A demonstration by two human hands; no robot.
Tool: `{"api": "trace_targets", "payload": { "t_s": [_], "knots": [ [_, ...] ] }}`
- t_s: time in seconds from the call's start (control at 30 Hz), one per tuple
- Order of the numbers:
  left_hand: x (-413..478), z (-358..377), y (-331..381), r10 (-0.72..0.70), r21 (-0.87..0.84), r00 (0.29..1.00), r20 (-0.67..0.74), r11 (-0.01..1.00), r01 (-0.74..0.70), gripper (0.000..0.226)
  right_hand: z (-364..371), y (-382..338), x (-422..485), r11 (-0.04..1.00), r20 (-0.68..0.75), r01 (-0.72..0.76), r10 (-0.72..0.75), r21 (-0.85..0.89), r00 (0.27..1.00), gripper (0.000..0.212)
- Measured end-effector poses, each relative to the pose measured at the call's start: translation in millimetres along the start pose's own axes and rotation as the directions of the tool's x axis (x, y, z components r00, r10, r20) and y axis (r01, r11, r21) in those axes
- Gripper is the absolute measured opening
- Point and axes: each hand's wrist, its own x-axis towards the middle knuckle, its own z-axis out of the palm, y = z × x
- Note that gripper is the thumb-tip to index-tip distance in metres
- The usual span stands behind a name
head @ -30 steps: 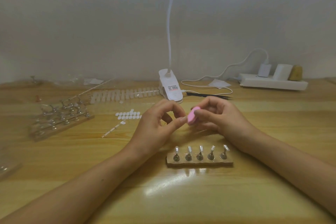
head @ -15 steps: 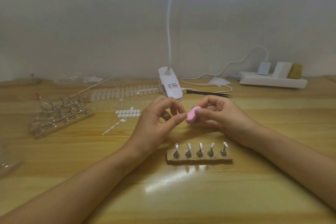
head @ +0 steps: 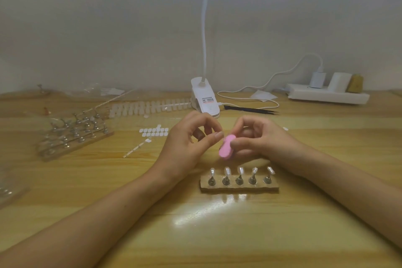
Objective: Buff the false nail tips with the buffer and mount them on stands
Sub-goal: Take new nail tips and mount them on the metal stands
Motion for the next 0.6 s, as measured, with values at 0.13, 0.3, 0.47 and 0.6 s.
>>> {"api": "trace_targets", "payload": {
  "t_s": [0.13, 0.3, 0.47, 0.6],
  "knots": [
    [-0.5, 0.4, 0.3, -0.001, 0.003, 1.0, 0.0, 1.0, 0.001, 0.007, -1.8, 0.9, 1.4, 0.997, -0.111, 0.05, -0.043, 0.061, 0.993, 0.026],
    [-0.4, -0.1, 0.0, -0.009, 0.016, 1.0, -0.005, 1.0, 0.009, 0.007, -0.2, 1.3, 2.6, 0.998, -0.078, 0.045, -0.041, 0.052, 0.996, 0.024],
    [-0.6, 0.3, 0.2, -0.004, 0.008, 1.0, 0.002, 1.0, 0.004, 0.008, 0.7, 1.4, 2.6, 1.0, -0.005, 0.007, -0.007, 0.016, 1.0, 0.024],
    [-0.9, 0.1, 1.3, -0.017, -0.019, 1.0, 0.012, 1.0, 0.017, 0.009, -0.4, 1.6, 2.2, 0.997, -0.047, 0.045, -0.042, 0.066, 0.998, 0.021]
  ]
}}
